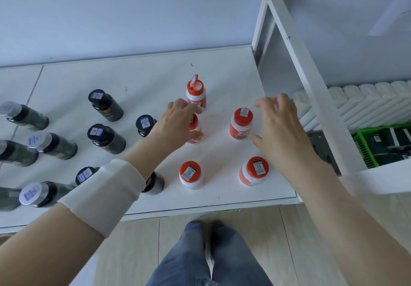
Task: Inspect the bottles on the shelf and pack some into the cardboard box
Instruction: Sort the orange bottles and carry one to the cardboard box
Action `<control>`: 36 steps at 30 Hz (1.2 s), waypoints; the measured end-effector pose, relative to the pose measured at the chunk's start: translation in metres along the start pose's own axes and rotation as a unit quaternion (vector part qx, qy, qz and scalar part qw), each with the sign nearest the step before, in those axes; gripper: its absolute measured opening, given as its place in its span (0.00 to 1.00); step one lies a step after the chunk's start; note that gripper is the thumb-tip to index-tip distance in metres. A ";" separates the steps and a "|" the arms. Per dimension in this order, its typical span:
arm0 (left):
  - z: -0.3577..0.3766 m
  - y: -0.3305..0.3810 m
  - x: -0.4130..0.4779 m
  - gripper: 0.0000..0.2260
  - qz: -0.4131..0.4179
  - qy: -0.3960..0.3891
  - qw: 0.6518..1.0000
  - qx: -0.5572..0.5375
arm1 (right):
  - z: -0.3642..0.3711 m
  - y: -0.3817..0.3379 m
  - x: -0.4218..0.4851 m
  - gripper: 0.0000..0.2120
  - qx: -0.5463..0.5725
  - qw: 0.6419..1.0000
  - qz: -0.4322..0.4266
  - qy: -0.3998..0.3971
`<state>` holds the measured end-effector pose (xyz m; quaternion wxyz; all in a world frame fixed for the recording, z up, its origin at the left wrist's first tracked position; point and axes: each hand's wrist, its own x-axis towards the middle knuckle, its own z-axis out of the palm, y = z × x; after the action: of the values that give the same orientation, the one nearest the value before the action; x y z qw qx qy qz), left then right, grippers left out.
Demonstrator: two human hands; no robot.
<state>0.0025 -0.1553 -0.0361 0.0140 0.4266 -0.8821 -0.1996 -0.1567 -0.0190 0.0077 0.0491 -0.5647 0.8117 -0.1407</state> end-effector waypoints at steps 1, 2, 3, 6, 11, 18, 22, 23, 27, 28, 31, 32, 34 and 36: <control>0.000 -0.006 -0.002 0.22 0.004 -0.005 1.000 -0.024 | 0.001 -0.007 0.000 0.28 0.011 1.000 -0.007 0.000; 0.000 -0.011 -0.003 0.20 0.007 0.001 0.998 -0.056 | 0.002 -0.013 0.001 0.27 0.027 1.000 -0.013 -0.002; -0.003 -0.014 -0.004 0.18 0.000 0.011 0.995 -0.095 | 0.005 -0.019 0.001 0.25 0.052 0.999 -0.015 -0.004; -0.024 -0.024 -0.012 0.14 -0.049 -0.016 0.949 -0.310 | 0.018 -0.033 -0.002 0.24 0.199 0.979 0.030 -0.004; -0.050 -0.037 -0.047 0.15 -0.031 -0.134 0.764 -0.630 | 0.030 -0.060 -0.015 0.19 0.600 0.770 0.159 -0.146; -0.041 -0.050 -0.077 0.13 -0.050 -0.068 0.720 -0.689 | 0.039 -0.092 -0.041 0.25 0.484 0.875 -0.025 0.018; -0.042 -0.055 -0.082 0.12 0.008 -0.032 0.711 -0.703 | 0.033 -0.100 -0.046 0.23 0.626 0.774 0.081 -0.034; -0.041 -0.056 -0.084 0.14 0.015 -0.035 0.704 -0.709 | 0.033 -0.099 -0.046 0.20 0.622 0.778 0.082 -0.033; -0.044 -0.053 -0.086 0.14 -0.004 -0.065 0.710 -0.701 | 0.032 -0.099 -0.046 0.23 0.504 0.861 -0.020 0.072; -0.045 -0.053 -0.084 0.14 -0.014 -0.059 0.712 -0.700 | 0.034 -0.097 -0.046 0.24 0.468 0.878 -0.051 0.081; -0.048 -0.051 -0.080 0.15 -0.027 -0.053 0.702 -0.709 | 0.031 -0.099 -0.047 0.27 0.539 0.841 -0.001 0.052; -0.047 -0.050 -0.079 0.15 -0.028 -0.057 0.697 -0.714 | 0.029 -0.100 -0.046 0.26 0.574 0.817 0.036 0.041; -0.044 -0.050 -0.078 0.15 -0.039 -0.069 0.673 -0.735 | 0.028 -0.100 -0.044 0.25 0.573 0.816 0.063 0.048; -0.040 -0.050 -0.079 0.17 -0.055 -0.092 0.649 -0.753 | 0.027 -0.104 -0.042 0.26 0.503 0.856 0.036 0.116</control>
<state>0.0976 -0.1371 -0.0063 0.2387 0.2964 -0.4001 -0.8337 -0.0414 -0.0181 0.0076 0.2372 -0.4132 0.6501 -0.5919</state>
